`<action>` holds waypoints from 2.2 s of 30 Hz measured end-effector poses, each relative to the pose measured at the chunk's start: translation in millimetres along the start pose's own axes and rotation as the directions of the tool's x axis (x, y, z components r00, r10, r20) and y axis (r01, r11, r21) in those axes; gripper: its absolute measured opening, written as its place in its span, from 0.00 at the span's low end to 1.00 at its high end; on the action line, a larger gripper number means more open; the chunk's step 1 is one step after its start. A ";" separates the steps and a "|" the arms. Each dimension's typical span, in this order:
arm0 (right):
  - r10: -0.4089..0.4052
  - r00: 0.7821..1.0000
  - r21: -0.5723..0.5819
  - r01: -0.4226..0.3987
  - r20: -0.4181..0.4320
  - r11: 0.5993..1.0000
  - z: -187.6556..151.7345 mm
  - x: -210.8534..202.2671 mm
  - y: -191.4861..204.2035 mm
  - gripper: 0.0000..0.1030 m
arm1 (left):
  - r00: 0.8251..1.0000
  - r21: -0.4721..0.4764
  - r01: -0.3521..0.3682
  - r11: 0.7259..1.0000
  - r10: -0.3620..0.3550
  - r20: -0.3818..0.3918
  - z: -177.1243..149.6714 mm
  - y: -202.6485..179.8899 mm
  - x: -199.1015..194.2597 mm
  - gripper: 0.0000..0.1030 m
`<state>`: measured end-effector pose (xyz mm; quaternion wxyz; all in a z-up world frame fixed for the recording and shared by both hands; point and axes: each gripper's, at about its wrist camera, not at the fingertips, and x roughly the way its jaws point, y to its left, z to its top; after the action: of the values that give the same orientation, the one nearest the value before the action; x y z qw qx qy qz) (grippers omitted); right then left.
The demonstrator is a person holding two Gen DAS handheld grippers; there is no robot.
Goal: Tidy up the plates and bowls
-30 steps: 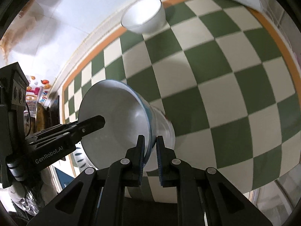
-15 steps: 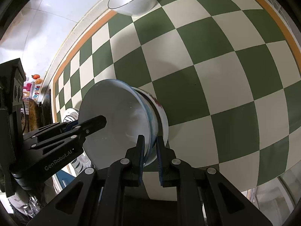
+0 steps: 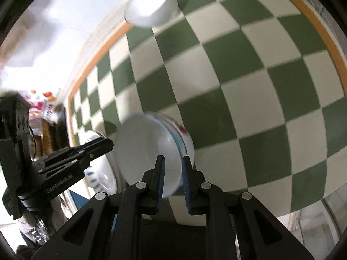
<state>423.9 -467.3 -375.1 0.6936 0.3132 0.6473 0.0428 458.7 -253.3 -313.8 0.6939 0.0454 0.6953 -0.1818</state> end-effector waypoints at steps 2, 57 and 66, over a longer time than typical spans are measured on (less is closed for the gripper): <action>0.016 0.999 -0.003 -0.016 0.042 1.000 19.0 -16.0 3.6 0.18 | 0.999 -0.010 0.010 1.000 -0.010 0.034 14.8 2.0 -14.5 0.16; -0.032 0.970 -0.127 0.064 0.242 0.990 65.9 -46.8 70.4 0.13 | 0.987 0.028 0.040 0.999 -0.044 0.156 73.1 -15.7 -55.1 0.15; -0.055 0.978 -0.094 0.075 0.203 0.993 -31.4 -39.3 54.0 0.13 | 0.994 0.053 0.052 0.997 -0.057 0.096 -7.8 -18.9 -39.6 0.15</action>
<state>407.3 -430.5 -313.4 0.7710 0.2591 0.5813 0.0211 446.6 -260.8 -271.6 0.7204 0.0349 0.6568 -0.2201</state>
